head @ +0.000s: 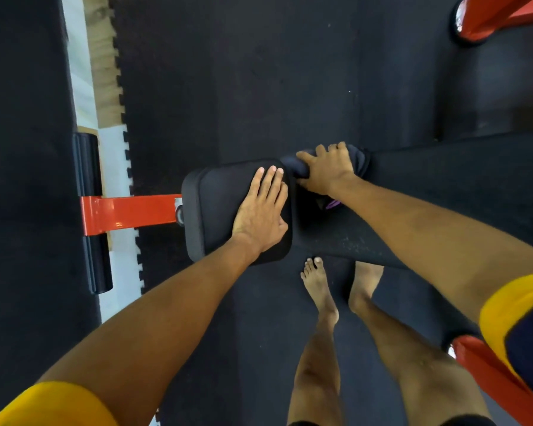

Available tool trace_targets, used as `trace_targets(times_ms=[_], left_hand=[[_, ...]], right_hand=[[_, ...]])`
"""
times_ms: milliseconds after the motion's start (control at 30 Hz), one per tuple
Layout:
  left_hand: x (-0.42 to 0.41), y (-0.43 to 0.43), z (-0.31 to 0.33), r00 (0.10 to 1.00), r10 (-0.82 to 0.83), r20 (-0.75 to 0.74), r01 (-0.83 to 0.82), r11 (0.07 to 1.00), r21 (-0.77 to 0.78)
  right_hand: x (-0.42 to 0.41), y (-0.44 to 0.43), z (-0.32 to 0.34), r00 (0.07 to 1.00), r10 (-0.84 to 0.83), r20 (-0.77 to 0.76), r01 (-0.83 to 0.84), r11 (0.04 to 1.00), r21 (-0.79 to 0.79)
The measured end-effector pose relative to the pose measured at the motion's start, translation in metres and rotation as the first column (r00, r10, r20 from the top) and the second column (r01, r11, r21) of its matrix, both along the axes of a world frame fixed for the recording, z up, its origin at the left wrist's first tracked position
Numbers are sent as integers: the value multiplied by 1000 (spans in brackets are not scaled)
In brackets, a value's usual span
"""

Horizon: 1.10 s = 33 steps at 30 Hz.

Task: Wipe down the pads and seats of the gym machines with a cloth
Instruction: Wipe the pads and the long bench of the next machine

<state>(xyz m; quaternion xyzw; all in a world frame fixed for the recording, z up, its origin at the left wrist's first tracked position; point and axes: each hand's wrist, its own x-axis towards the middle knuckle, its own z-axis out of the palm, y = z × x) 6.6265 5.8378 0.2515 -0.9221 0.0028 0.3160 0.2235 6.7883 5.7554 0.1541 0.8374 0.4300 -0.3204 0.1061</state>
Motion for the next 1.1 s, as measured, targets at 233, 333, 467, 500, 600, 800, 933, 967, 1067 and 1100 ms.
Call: trace_targets(times_ms=[233, 333, 467, 500, 600, 800, 933, 967, 1067, 1100], left_hand=[[0, -7, -10, 998, 41, 39, -41, 999, 0], [2, -9, -15, 996, 75, 42, -74, 997, -9], [1, -14, -15, 999, 38, 24, -38, 999, 8], [1, -15, -14, 1000, 18, 20, -18, 1000, 13], [-1, -14, -14, 1000, -20, 3, 20, 999, 26], [-3, -14, -18, 997, -83, 5, 83, 996, 44], [-10, -11, -14, 993, -118, -32, 120, 991, 61], [-12, -12, -13, 992, -120, -35, 122, 991, 63], [-18, -17, -13, 991, -128, -47, 131, 990, 58], [-19, -18, -13, 989, -134, -54, 137, 989, 60]], right_hand=[[-34, 25, -11, 967, 250, 55, -249, 968, -28], [-53, 8, -17, 912, 402, 81, -406, 913, 32], [-78, -56, -8, 831, 556, 19, -556, 827, 82], [-73, -66, -3, 847, 532, 23, -532, 843, 80], [-54, -57, 6, 943, 320, 89, -327, 942, 76], [-99, -35, -8, 974, 216, 70, -219, 975, 41], [-144, -74, -6, 932, 359, -41, -357, 933, 56], [-153, -90, -2, 933, 359, -33, -358, 933, 44], [-155, -123, 11, 971, 234, 41, -236, 970, 50], [-149, -122, 12, 982, 177, 67, -182, 980, 76]])
